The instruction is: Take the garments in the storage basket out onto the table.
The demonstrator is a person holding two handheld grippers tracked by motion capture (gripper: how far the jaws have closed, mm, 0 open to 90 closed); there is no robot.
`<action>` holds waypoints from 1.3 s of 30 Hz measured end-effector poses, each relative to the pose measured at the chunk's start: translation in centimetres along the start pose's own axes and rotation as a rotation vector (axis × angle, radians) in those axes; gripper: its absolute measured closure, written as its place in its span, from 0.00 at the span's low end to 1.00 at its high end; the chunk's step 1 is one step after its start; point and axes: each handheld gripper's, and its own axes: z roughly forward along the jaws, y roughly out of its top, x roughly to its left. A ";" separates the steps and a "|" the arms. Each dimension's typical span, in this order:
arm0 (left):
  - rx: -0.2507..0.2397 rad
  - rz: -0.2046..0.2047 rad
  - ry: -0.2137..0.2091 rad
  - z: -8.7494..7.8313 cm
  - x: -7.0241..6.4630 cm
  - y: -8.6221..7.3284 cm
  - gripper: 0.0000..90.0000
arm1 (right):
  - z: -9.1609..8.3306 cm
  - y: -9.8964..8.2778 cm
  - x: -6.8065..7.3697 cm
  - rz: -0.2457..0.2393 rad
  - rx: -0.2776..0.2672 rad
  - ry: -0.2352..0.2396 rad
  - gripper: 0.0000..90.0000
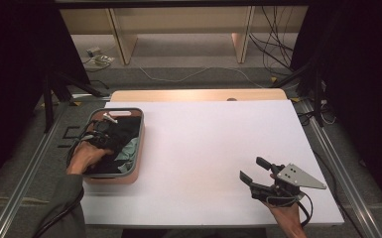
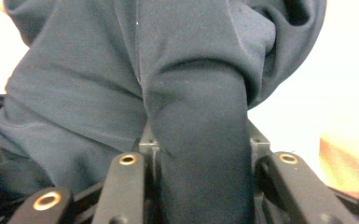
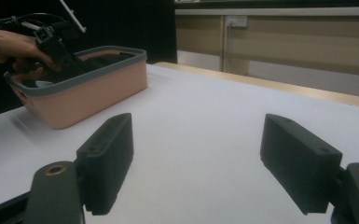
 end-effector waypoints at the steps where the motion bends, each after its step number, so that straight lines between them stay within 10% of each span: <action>1: -0.006 -0.004 -0.007 -0.2 0.1 0.0 0.69 | 0.0 0.0 0.0 0.000 0.000 0.000 0.29; 18: -0.183 -0.143 -0.196 -4.1 3.2 -1.0 0.73 | 0.0 0.0 0.0 0.003 0.003 0.001 0.29; 39: -0.320 -0.173 -0.249 -7.2 3.6 -1.2 0.72 | 0.0 -0.1 -0.1 0.007 0.001 0.002 0.29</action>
